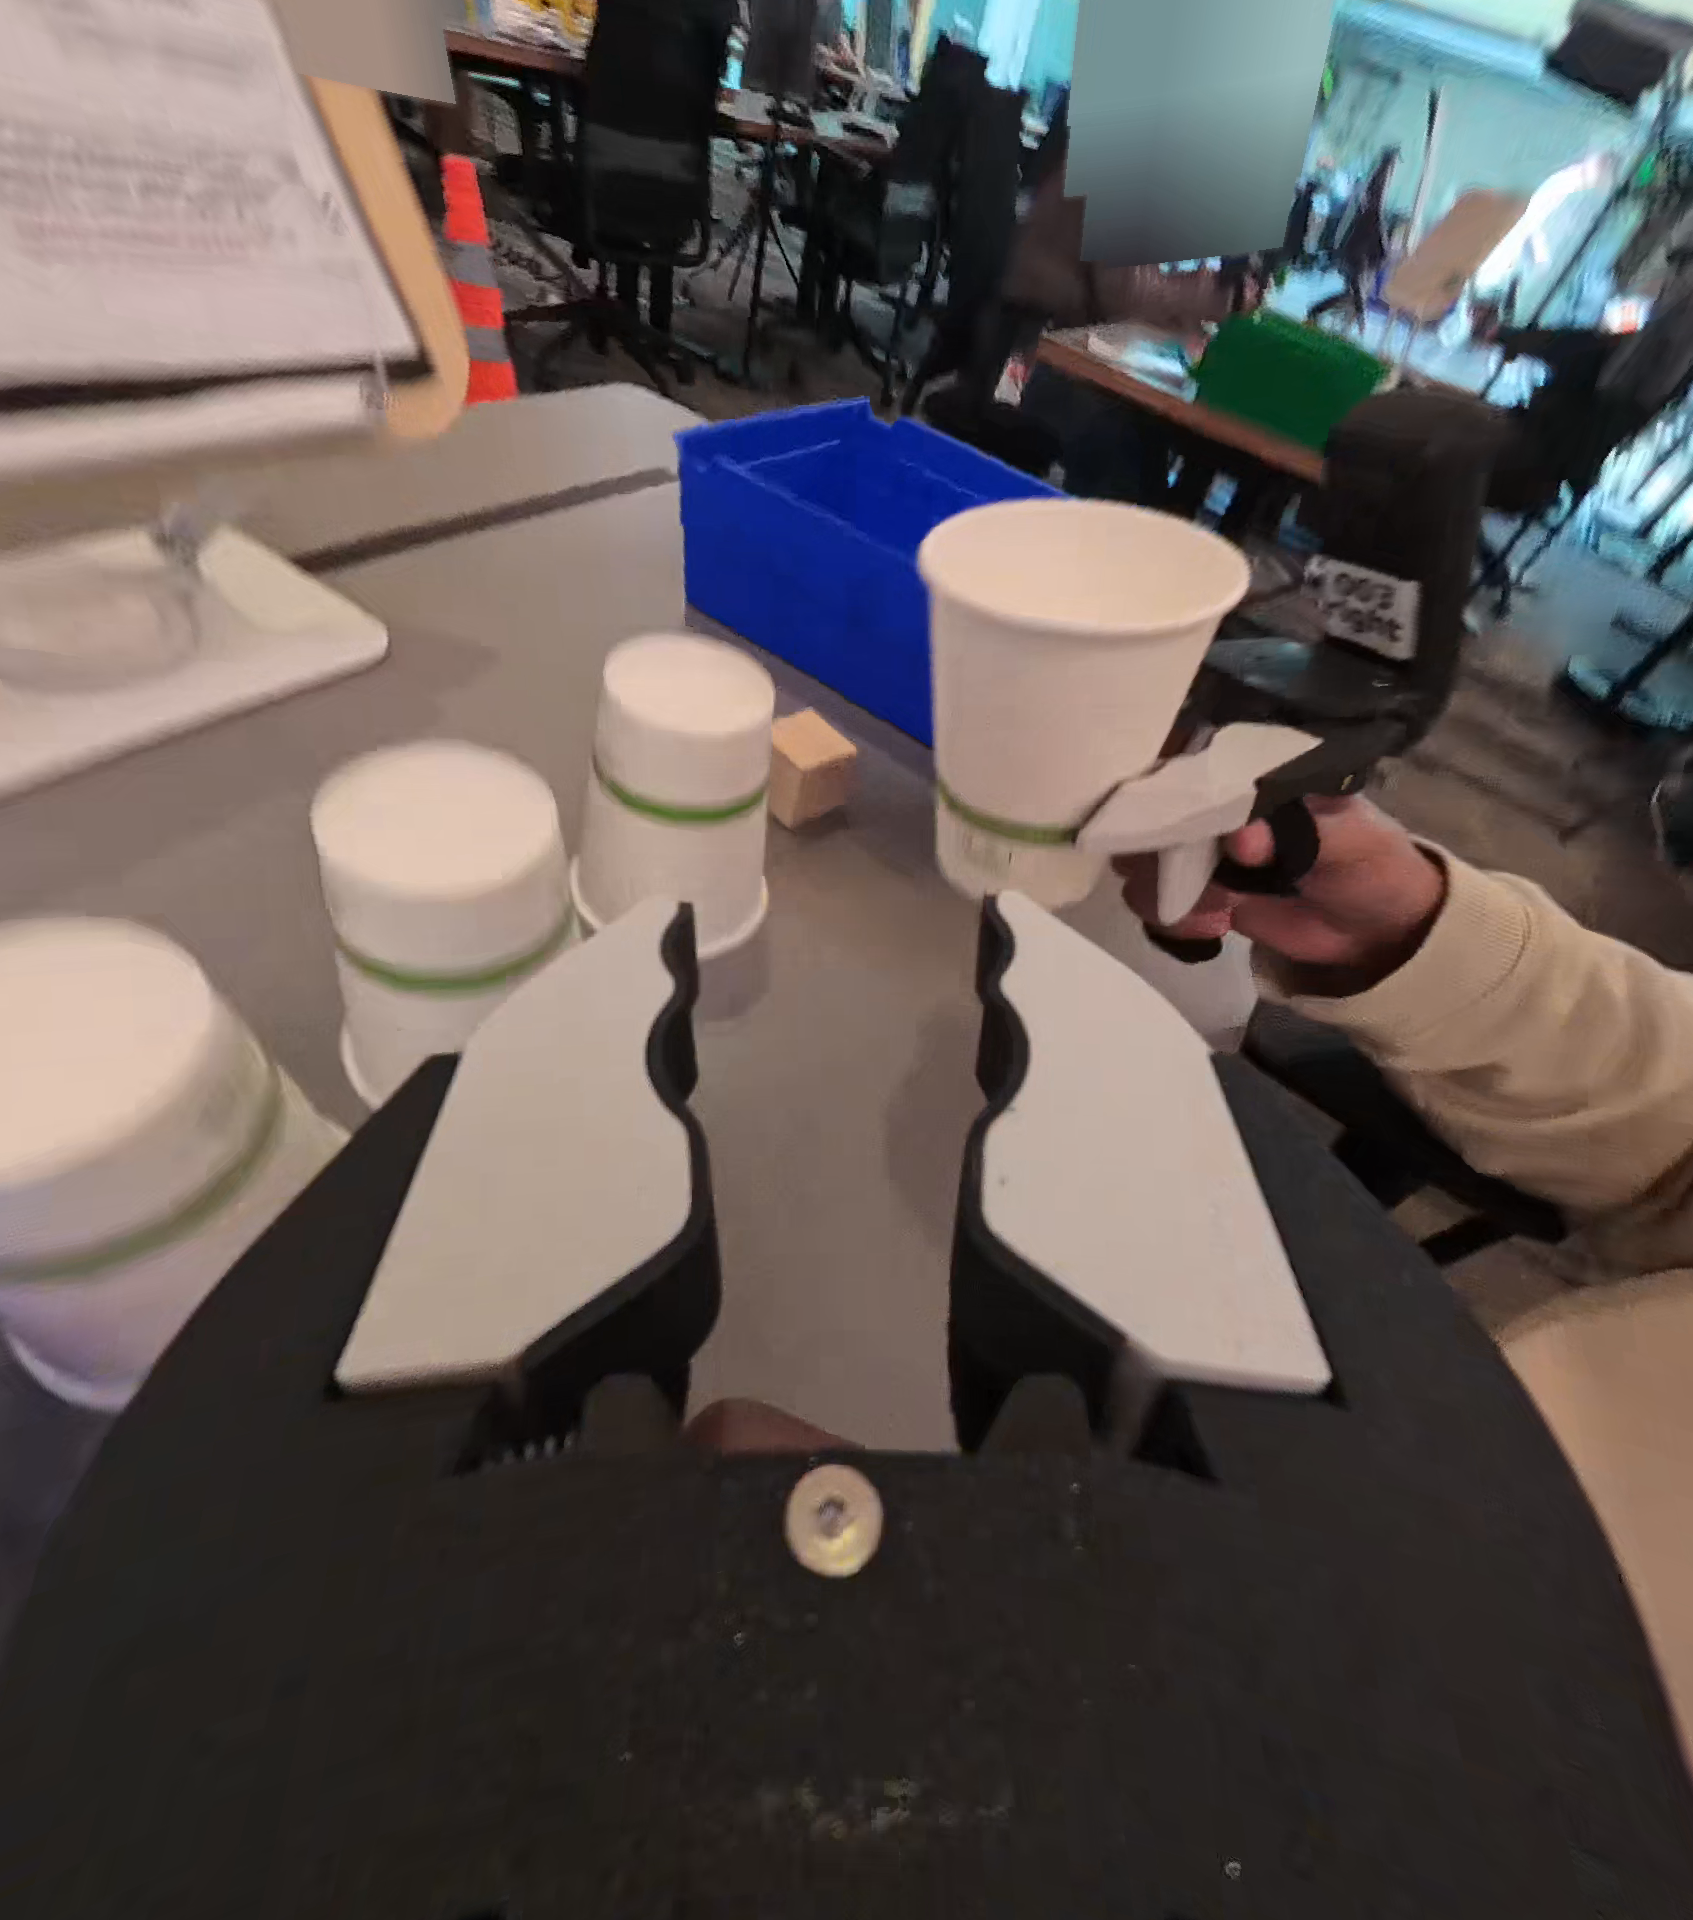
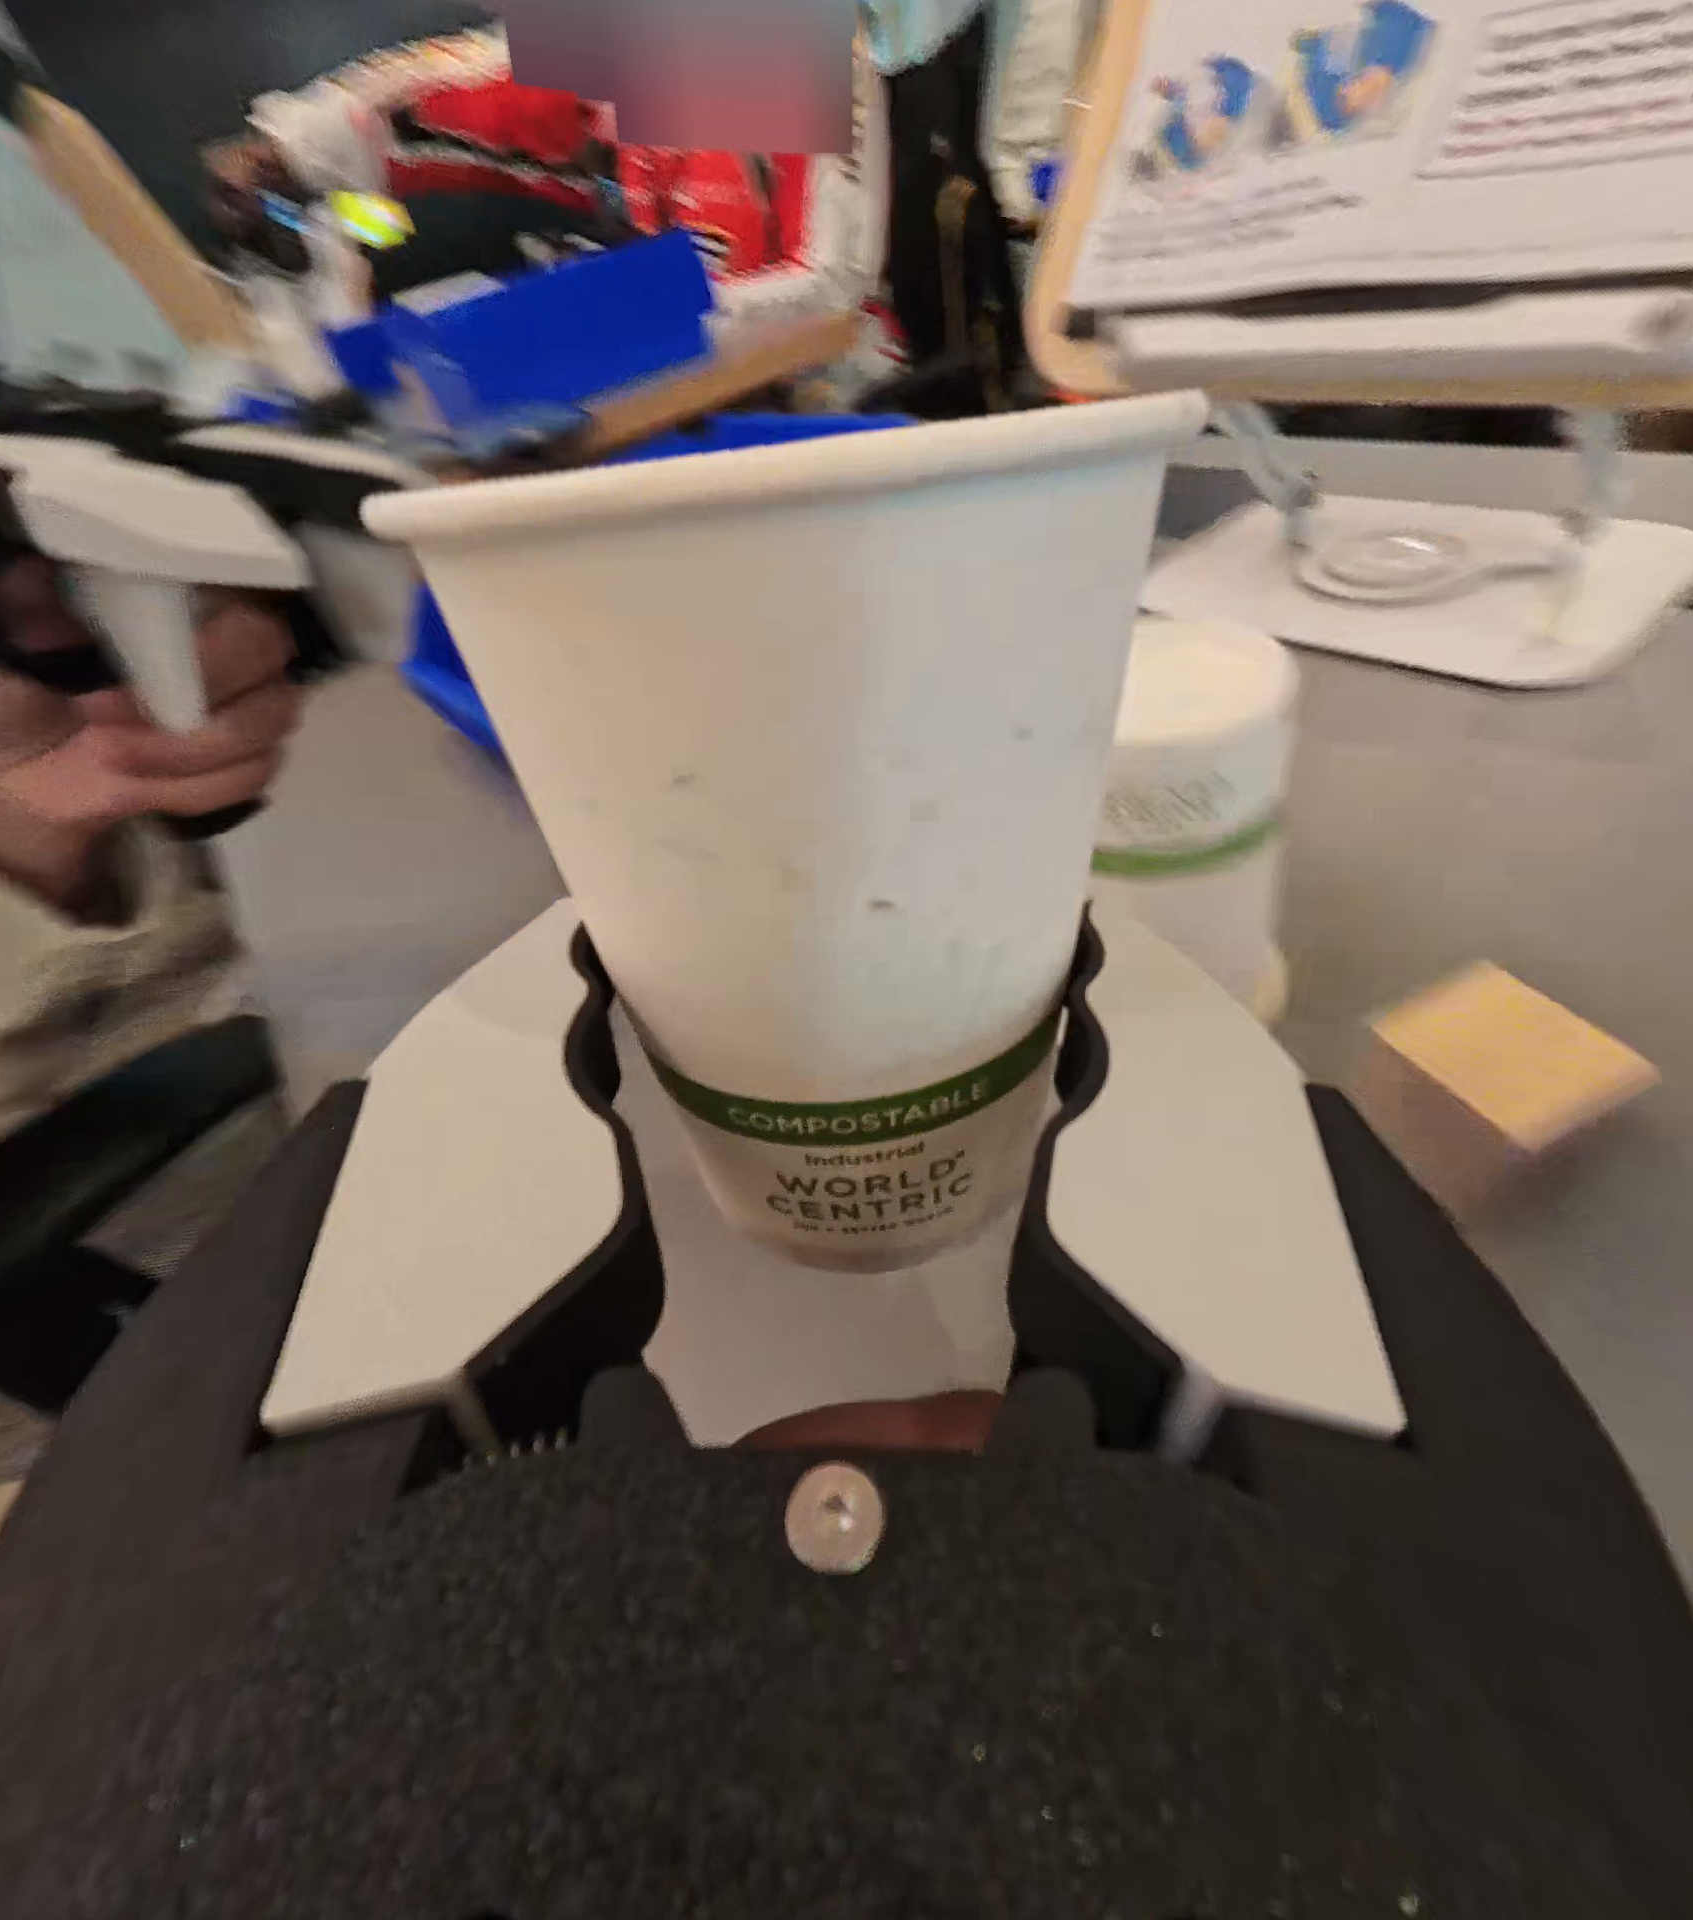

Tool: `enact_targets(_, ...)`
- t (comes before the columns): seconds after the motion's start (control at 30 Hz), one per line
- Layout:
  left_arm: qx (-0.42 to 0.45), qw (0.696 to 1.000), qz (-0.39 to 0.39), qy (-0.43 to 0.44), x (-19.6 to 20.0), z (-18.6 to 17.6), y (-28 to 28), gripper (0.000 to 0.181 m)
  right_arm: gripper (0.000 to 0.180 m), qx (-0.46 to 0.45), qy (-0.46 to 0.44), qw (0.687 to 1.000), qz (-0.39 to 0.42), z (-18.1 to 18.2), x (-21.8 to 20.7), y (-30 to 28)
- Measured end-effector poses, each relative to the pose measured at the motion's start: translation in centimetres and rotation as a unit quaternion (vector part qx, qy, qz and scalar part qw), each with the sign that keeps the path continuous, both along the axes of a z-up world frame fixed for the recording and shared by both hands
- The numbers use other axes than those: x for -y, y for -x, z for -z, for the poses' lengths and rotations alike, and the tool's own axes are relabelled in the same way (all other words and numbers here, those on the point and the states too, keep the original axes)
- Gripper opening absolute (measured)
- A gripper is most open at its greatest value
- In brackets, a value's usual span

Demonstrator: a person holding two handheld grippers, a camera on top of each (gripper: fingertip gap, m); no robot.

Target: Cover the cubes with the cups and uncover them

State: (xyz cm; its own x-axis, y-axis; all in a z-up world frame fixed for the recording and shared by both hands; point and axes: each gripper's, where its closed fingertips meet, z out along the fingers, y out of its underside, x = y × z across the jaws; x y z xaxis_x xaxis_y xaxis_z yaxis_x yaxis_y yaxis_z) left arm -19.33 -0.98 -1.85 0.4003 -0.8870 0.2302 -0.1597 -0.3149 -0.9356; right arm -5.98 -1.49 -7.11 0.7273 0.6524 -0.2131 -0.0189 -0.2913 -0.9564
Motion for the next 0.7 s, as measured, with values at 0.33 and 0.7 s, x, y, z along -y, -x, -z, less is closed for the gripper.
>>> enact_targets(0.33, -0.007, 1.0, 0.0, 0.007, 5.1, 6.0, 1.6, 0.05, 0.084, 0.139, 0.078, 0.981, 0.111, 7.1, 0.5, -7.1)
enact_targets(0.7, -0.061, 0.998, 0.028, -0.006, 6.3, 8.4, 0.1, 0.05, 0.084, 0.139, 0.134, 0.974, 0.117, 9.2, 2.7, -9.0)
